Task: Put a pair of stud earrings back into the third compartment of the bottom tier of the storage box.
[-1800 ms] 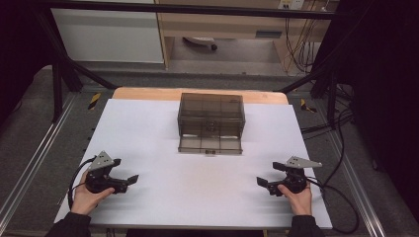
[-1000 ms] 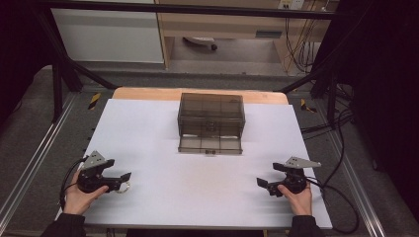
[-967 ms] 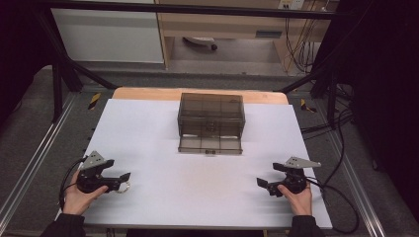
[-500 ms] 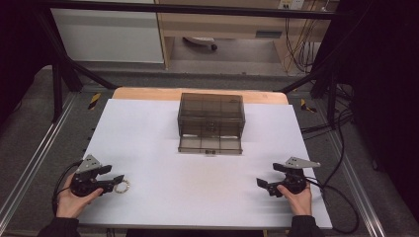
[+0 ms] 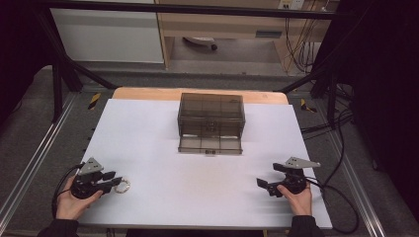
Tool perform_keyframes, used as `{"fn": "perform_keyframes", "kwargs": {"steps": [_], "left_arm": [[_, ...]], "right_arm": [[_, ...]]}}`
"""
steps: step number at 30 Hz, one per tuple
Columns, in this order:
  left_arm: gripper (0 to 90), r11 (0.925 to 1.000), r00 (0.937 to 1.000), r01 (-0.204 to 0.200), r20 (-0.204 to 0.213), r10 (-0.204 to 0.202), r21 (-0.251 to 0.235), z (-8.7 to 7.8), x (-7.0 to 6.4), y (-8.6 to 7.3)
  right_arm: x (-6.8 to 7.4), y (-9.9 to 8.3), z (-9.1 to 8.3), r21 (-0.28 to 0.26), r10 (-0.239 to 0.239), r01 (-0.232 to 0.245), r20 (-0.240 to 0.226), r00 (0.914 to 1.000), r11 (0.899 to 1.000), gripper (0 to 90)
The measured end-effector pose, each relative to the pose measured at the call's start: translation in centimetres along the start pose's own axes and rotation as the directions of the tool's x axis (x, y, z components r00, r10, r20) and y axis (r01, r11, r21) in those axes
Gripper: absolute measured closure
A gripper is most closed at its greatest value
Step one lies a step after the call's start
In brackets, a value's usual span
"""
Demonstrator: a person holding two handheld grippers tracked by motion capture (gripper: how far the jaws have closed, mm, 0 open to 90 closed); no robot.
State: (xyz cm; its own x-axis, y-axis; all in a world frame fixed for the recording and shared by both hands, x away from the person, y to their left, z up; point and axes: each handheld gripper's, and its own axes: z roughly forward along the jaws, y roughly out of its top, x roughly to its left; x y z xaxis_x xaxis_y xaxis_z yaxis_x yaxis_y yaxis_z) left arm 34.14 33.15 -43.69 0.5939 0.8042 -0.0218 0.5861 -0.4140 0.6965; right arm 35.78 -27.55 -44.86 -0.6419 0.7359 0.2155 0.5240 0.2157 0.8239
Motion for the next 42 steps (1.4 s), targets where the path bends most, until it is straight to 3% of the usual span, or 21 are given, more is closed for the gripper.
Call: {"fn": "perform_keyframes", "kwargs": {"steps": [16,26,42], "left_arm": [[84.5,0.9997,0.9999,-0.007,0.012,0.006,0.022,0.54,-0.09,-0.2],[85.4,0.9998,0.9998,-0.001,0.021,0.001,0.02,0.33,0.07,-0.19],[86.4,0.9994,0.9992,0.026,0.031,-0.026,-0.023,-0.2,0.03,0.23]], "right_arm": [[0.0,0.01,-0.01,0.001,0.001,-0.001,0.0,1.0,1.0,0.6],[0.0,0.0,-0.01,0.0,0.0,0.0,0.0,1.0,1.0,0.6],[0.01,0.01,0.01,0.0,0.002,-0.002,-0.001,1.0,1.0,0.6]]}}
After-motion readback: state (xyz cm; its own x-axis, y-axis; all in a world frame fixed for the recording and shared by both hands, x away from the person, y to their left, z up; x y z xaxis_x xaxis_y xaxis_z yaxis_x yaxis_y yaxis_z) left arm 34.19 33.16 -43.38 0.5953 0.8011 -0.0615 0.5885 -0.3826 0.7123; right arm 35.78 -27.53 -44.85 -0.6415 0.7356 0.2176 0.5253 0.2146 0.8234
